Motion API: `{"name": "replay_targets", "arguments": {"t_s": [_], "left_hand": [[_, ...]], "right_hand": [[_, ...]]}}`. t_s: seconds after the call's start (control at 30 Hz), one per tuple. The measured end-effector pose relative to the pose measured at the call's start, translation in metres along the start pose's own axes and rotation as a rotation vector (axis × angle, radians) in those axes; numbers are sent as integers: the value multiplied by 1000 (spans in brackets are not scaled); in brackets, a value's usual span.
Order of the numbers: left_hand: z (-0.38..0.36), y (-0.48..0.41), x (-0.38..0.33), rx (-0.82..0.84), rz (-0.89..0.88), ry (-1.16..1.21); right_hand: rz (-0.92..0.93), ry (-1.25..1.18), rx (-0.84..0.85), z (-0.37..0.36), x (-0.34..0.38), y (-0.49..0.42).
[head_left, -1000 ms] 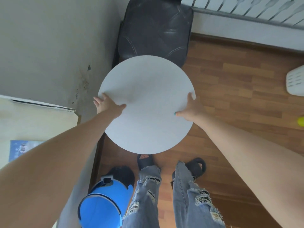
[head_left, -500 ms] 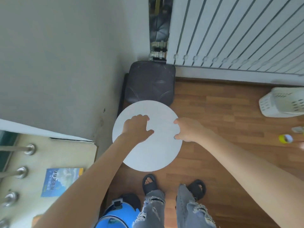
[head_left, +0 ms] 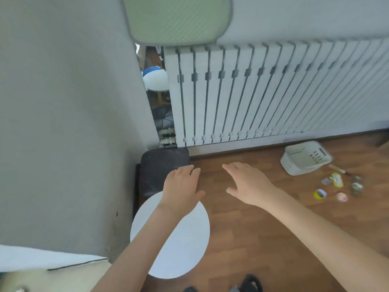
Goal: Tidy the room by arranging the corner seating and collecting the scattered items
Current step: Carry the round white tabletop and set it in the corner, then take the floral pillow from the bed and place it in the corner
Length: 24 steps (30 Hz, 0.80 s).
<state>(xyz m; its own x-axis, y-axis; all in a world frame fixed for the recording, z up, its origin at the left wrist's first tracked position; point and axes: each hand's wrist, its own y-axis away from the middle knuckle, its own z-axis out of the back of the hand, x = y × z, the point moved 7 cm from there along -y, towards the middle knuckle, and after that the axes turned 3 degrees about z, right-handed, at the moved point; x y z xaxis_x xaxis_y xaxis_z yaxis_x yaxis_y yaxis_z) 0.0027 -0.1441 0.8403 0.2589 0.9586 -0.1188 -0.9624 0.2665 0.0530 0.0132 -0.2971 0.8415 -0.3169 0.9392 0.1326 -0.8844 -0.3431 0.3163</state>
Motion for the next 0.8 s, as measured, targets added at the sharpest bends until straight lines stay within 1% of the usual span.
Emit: {"name": "replay_targets", "arguments": {"t_s": [0.13,0.3,0.4,0.53,0.57,0.63,0.73,0.8], "left_hand": [[35,-10,-36,-74,-86,-15],[66,-17,-101,-135,-252,-21],[77,-24,-156,-155,-368,-30],[81,-30,-223,-153,-460,-51],[81,-33,-250,-160,-493,-62],[83,-36,-280,-165,-535,-56],[81,-37,-352,-182,-639,-68],[79,-39,-387,-173,-674,-71]], "right_hand": [[-45,-5,-84,23,-17,36],[-145,-39,-195,46,-57,89],[-243,-54,-256,55,-96,126],[-353,-58,-296,56,-147,176],[-384,-56,-312,58,-166,194],[-419,-45,-324,62,-187,213],[-471,-27,-356,65,-236,256],[-497,-25,-363,64,-261,275]]}}
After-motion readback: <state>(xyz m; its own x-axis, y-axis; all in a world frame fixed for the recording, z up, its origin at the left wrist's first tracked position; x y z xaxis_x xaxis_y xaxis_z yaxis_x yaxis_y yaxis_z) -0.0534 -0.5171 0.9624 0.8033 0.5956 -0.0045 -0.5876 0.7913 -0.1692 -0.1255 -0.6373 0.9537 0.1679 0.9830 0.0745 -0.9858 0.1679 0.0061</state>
